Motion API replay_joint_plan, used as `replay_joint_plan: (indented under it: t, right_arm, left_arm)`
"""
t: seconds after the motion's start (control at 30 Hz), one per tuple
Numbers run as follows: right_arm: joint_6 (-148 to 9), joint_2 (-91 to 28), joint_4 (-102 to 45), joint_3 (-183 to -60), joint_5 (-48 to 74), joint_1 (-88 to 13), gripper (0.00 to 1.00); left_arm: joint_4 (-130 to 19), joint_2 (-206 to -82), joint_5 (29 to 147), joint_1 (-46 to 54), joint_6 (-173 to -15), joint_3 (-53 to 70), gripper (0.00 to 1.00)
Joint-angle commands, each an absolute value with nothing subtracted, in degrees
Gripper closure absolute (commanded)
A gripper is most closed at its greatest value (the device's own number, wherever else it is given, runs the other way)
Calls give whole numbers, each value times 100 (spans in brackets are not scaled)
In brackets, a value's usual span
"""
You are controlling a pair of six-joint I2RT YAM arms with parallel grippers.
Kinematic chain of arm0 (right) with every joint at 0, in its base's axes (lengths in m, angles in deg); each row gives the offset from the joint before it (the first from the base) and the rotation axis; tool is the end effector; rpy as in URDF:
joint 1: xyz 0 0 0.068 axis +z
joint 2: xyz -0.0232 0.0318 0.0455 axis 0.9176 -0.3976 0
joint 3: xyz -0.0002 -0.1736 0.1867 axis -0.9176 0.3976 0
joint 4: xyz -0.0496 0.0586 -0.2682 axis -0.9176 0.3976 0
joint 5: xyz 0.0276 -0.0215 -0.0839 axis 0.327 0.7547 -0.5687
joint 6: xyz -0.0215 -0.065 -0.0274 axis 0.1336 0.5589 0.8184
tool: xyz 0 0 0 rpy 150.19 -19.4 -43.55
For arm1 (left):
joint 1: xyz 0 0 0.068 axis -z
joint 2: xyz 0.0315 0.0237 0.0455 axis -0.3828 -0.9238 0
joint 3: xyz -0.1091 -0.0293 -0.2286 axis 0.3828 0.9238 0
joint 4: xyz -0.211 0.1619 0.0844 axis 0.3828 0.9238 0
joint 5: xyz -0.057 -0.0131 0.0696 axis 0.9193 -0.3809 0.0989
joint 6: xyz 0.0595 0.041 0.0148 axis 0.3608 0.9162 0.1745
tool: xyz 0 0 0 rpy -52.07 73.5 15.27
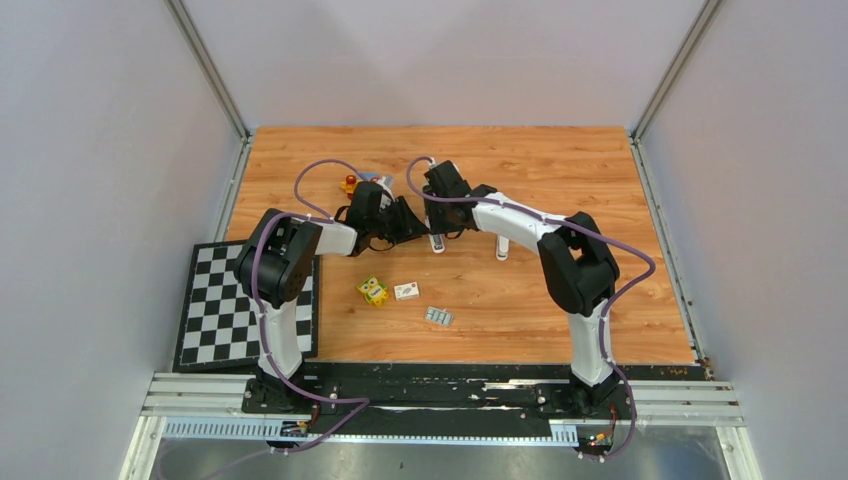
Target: Load the staples into the stapler
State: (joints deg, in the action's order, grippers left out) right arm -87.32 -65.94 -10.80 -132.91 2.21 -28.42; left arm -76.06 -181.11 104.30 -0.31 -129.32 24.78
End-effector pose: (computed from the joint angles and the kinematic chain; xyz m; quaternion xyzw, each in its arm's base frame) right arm 0.3783 0.2925 0.1626 -0.0998 0.9243 0.1664 0.3286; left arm 0.3754 -0.1807 0.0792 -0.0866 0.8649 -0.4129 0.2718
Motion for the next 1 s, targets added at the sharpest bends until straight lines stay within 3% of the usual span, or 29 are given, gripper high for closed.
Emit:
replay_joint_plan:
  t: [0.0, 0.13, 0.27, 0.47, 0.7, 0.97]
  right_arm:
    - [-8688, -6473, -898, -13484, 114, -2999, 68]
    - [-8448, -6460, -965, -13605, 434, -3159, 67]
    - [-8207, -6323, -1269, -13630, 995, -3338, 56]
    - [-8227, -6437, -1458, -14010, 1708, -3679, 48]
    - [-8355, -6898, -1973, -14439, 2920, -3995, 45]
    - [-8253, -7266, -1954, -14950, 3337, -3999, 43]
  left_arm:
    - [-7686, -18058, 10499, -62, -12840, 2353, 60]
    - [-7756, -18024, 10487, -62, -12921, 2333, 60]
    - [-7879, -17983, 10528, -62, -12933, 2361, 58]
    - [-8158, -18053, 10635, -56, -13058, 2359, 53]
    - [-7963, -18240, 10585, -47, -12993, 2247, 55]
    - [-7820, -18359, 10571, 22, -12901, 2111, 59]
